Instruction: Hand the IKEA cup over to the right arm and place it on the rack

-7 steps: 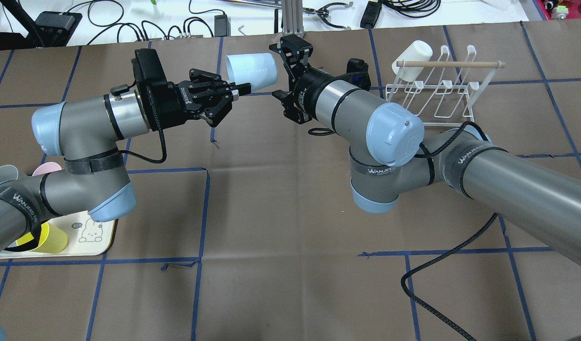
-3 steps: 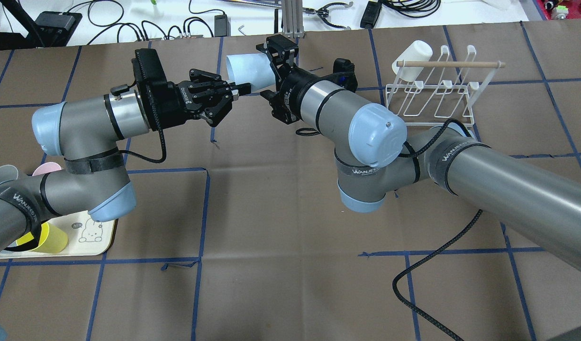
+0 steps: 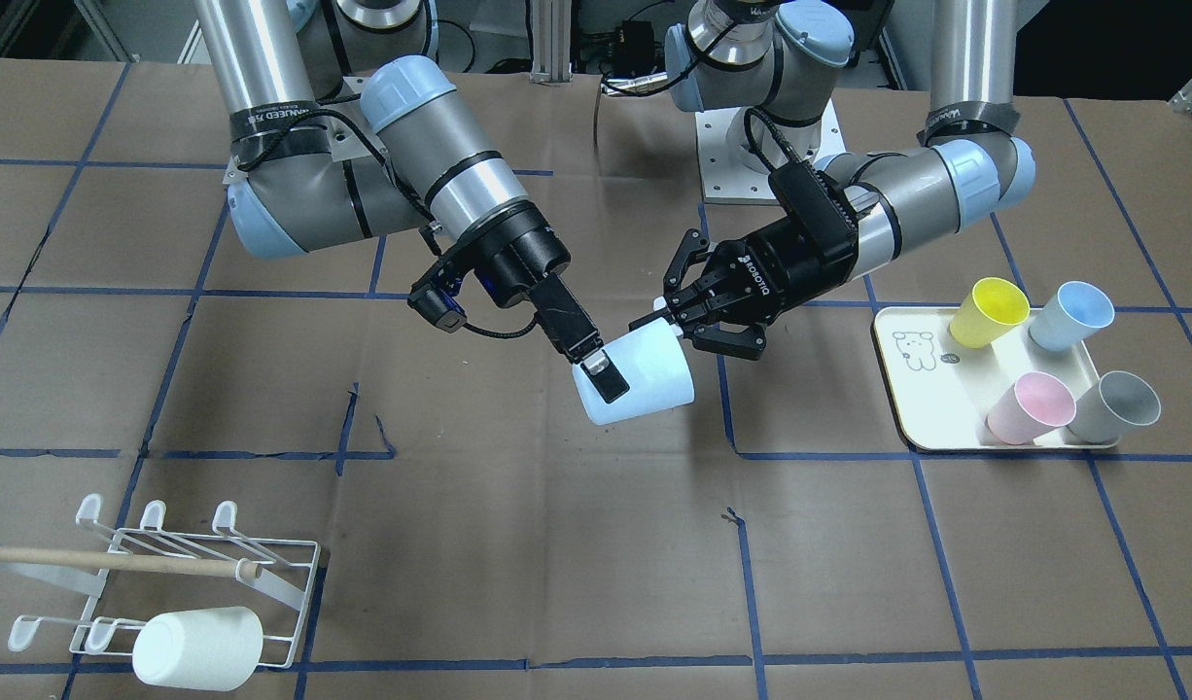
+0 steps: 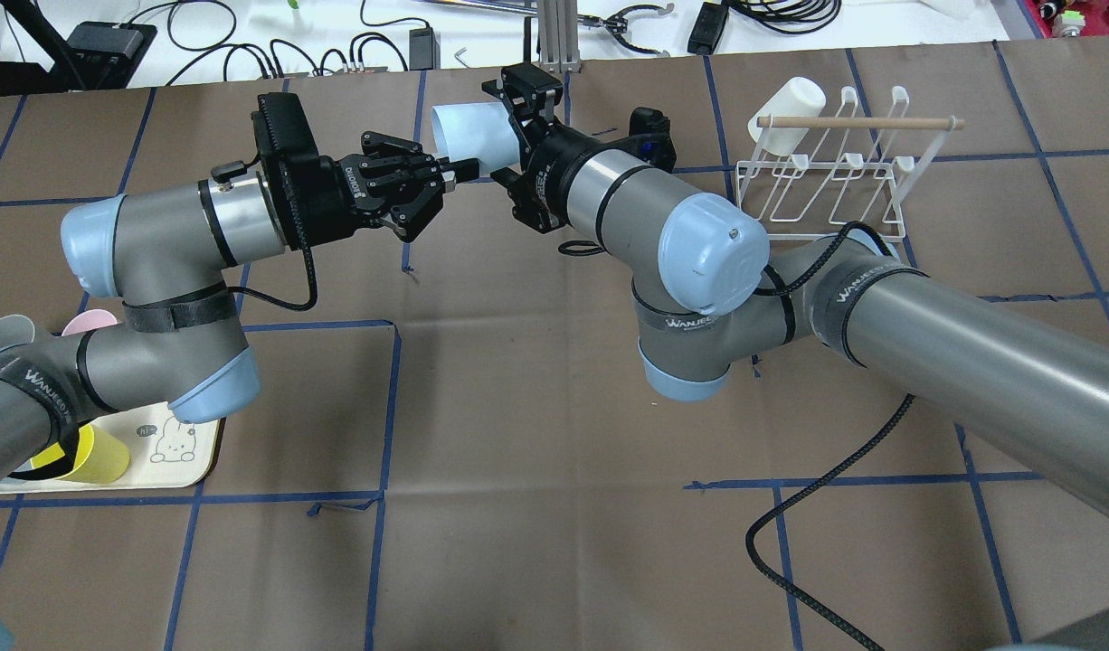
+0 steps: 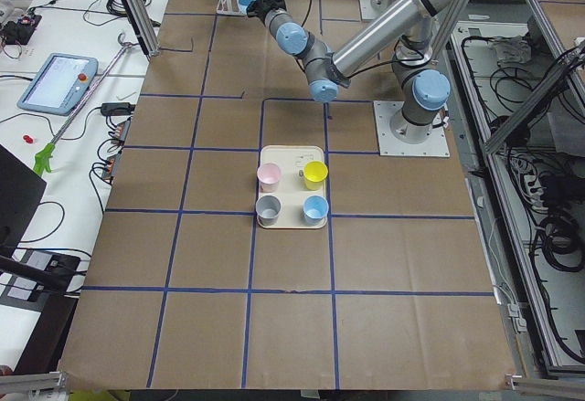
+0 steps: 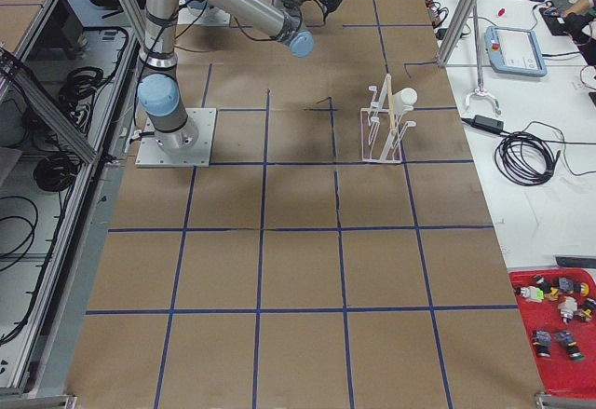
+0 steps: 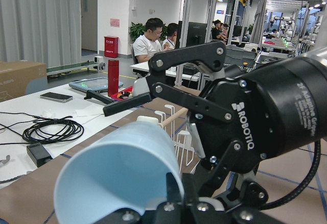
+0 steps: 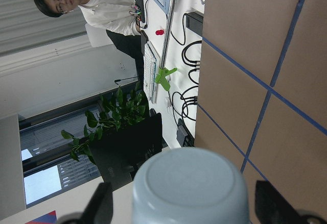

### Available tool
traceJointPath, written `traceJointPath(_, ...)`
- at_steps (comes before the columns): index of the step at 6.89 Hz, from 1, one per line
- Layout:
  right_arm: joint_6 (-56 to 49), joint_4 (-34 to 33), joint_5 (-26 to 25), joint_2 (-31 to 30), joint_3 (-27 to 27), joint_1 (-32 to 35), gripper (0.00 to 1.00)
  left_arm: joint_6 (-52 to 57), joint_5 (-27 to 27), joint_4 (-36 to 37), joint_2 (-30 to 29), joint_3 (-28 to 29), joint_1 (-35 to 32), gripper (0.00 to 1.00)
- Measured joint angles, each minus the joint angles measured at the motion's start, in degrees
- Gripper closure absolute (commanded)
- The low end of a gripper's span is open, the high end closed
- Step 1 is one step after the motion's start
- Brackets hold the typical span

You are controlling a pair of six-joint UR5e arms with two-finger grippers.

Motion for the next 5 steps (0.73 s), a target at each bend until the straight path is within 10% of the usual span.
traceJointPath(3, -0.7, -0.2, 0.7, 0.1, 0.0, 0.0, 0.48, -0.3, 0.1, 0.0, 0.0, 0.0, 0.0, 0.78)
traceJointPath(5, -0.9, -0.2, 1.5, 0.2, 0.1, 0.0, 0.54, -0.5, 0.4, 0.0, -0.1, 0.3, 0.0, 0.16)
